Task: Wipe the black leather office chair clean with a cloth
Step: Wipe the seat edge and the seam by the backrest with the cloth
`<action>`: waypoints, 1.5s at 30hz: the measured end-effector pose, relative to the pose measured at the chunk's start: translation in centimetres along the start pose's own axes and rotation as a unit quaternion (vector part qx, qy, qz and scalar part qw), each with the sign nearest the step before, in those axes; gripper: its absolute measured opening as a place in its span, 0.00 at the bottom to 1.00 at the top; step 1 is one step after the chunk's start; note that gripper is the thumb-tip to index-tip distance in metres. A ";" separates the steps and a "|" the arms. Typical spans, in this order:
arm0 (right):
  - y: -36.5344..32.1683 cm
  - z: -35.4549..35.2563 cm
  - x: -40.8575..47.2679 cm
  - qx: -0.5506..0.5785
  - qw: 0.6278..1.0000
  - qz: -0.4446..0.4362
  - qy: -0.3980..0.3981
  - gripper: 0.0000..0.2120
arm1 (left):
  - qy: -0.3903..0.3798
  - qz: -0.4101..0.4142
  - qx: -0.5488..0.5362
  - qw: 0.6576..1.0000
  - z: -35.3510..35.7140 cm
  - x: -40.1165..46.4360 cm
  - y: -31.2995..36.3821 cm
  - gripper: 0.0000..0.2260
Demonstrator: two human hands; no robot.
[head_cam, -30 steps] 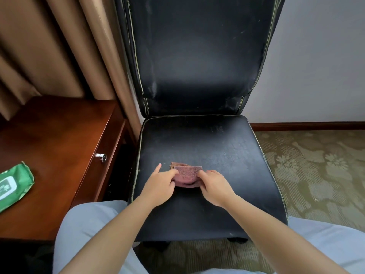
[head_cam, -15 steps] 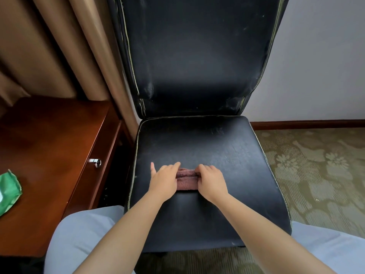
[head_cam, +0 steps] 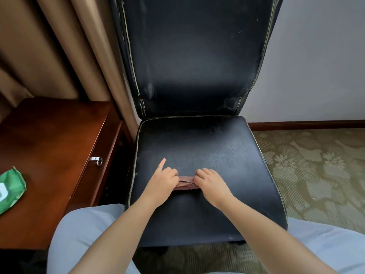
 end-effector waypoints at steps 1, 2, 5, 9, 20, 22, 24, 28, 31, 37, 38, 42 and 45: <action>-0.2 0.2 -0.6 -0.014 0.999 -0.024 -0.015 0.15 | 0.007 0.030 0.009 0.999 0.0 -0.6 0.4 0.09; -0.4 0.4 -1.1 -0.025 0.999 -0.044 -0.019 0.12 | 0.012 0.061 0.014 0.998 0.0 -1.2 0.8 0.07; -0.6 0.4 -2.3 0.005 0.999 -0.034 0.010 0.06 | 0.001 0.067 -0.029 0.997 -0.5 -2.4 1.5 0.11; -0.7 -0.4 -1.9 0.056 0.995 0.061 0.058 0.03 | 0.002 -0.108 -0.139 0.984 -0.8 -2.2 0.5 0.11; -1.6 1.3 -1.1 0.075 0.994 0.073 -0.021 0.16 | -0.164 -0.318 -0.186 0.915 0.6 -2.3 -0.2 0.14; -1.9 1.3 -1.1 0.075 0.996 0.052 -0.014 0.17 | -0.148 -0.314 -0.175 0.921 0.2 -2.1 0.0 0.12; -1.9 1.3 -1.3 0.080 0.996 0.043 -0.022 0.18 | -0.128 -0.307 -0.175 0.927 0.0 -1.9 0.3 0.12; -2.2 1.4 -1.9 0.043 0.998 0.028 -0.039 0.11 | -0.179 -0.250 -0.175 0.935 0.0 -2.3 1.0 0.16; -2.6 1.4 -2.0 0.070 0.996 0.043 -0.017 0.14 | -0.171 -0.248 -0.170 0.938 -0.6 -2.6 1.2 0.14; -2.6 1.6 -2.2 0.042 0.995 0.086 -0.018 0.11 | -0.252 -0.236 -0.124 0.930 -0.1 -3.6 1.2 0.38; -2.3 1.5 -2.3 0.033 0.994 0.102 -0.013 0.10 | -0.296 -0.216 -0.101 0.925 0.2 -3.9 1.5 0.44; -0.8 1.8 -2.5 -0.014 0.990 0.141 0.001 0.13 | -0.358 -0.181 -0.048 0.915 1.1 -4.8 2.1 0.51; -0.1 2.6 -2.9 0.006 0.990 0.137 0.033 0.16 | -0.346 -0.186 -0.044 0.919 1.4 -4.7 2.0 0.51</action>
Point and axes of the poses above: each hand's wrist, its own x-axis towards the middle knuckle, its own z-axis out of the palm, y = z × x, the point moved 5 cm from there along x, towards the middle knuckle, and after that the axes turned 9 degrees about y, right-handed, at the moved point
